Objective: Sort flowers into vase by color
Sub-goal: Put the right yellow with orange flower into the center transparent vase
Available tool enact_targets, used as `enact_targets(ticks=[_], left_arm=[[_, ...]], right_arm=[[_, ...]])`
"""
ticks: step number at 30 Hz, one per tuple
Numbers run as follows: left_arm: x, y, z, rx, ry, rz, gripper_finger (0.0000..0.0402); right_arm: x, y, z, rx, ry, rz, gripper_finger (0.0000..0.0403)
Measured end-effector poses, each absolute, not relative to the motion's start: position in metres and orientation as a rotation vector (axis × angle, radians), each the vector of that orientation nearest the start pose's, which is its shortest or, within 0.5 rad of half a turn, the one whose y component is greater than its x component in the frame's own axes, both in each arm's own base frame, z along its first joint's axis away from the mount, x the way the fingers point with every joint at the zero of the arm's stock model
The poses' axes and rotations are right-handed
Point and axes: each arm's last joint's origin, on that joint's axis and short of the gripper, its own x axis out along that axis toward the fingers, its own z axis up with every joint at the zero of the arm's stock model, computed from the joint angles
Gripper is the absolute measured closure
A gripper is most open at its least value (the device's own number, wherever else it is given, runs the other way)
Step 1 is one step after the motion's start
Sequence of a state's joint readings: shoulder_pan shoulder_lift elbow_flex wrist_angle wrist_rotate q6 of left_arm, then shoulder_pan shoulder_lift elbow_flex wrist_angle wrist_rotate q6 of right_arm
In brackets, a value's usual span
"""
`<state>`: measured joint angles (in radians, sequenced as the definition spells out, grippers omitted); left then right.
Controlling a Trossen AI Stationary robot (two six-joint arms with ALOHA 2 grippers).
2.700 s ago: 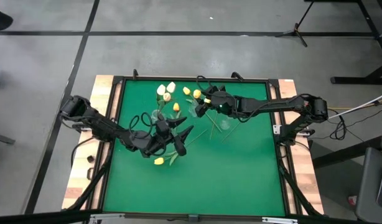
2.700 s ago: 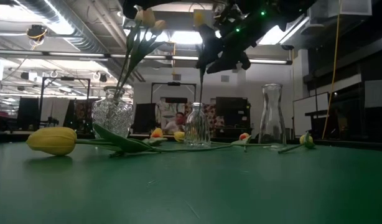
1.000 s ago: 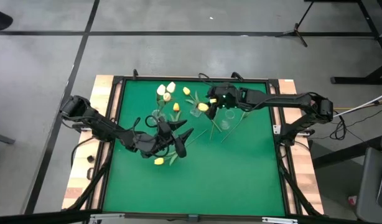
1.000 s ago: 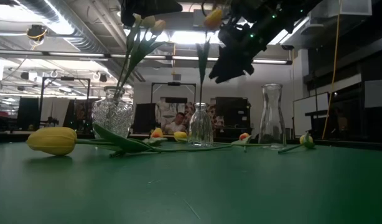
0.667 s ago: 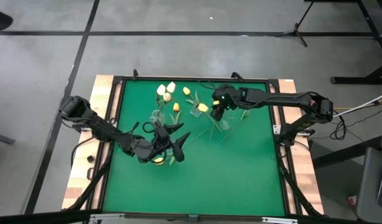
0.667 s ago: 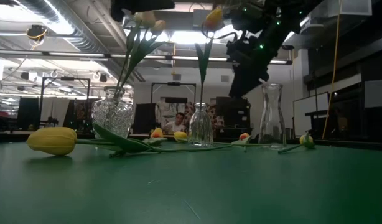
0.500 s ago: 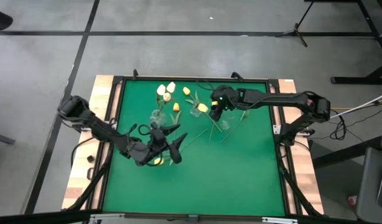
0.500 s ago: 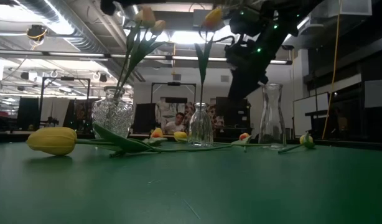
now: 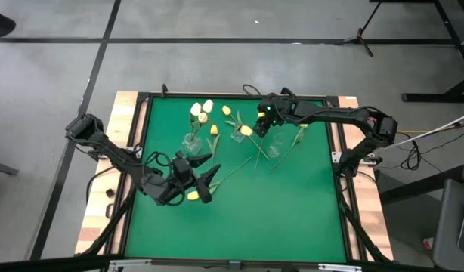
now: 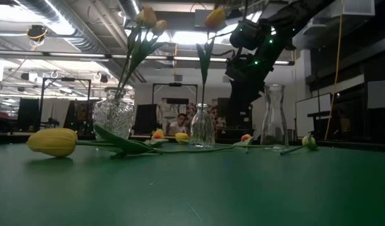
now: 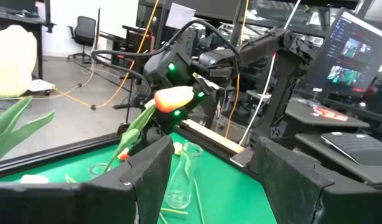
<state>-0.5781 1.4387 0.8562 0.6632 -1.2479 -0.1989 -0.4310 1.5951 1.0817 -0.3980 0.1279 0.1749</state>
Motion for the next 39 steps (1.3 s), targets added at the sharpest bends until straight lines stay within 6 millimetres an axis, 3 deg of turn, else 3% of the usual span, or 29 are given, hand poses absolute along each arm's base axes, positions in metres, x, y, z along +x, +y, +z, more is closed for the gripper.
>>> enact_targets(ticks=[12, 26, 39], left_arm=[[0.266, -0.141, 0.287, -0.256, -0.117, 0.663, 0.0175], [0.266, -0.141, 0.286, -0.252, -0.114, 0.664, 0.0175], [0.266, -0.141, 0.286, -0.249, -0.111, 0.664, 0.0175]], right_arm=[[0.27, -0.174, 0.214, 0.51, 0.917, -0.816, 0.0191], [0.276, -0.19, 0.175, 0.644, 0.97, -0.892, 0.0191], [0.287, -0.195, 0.151, 0.783, 0.935, -0.919, 0.0191]])
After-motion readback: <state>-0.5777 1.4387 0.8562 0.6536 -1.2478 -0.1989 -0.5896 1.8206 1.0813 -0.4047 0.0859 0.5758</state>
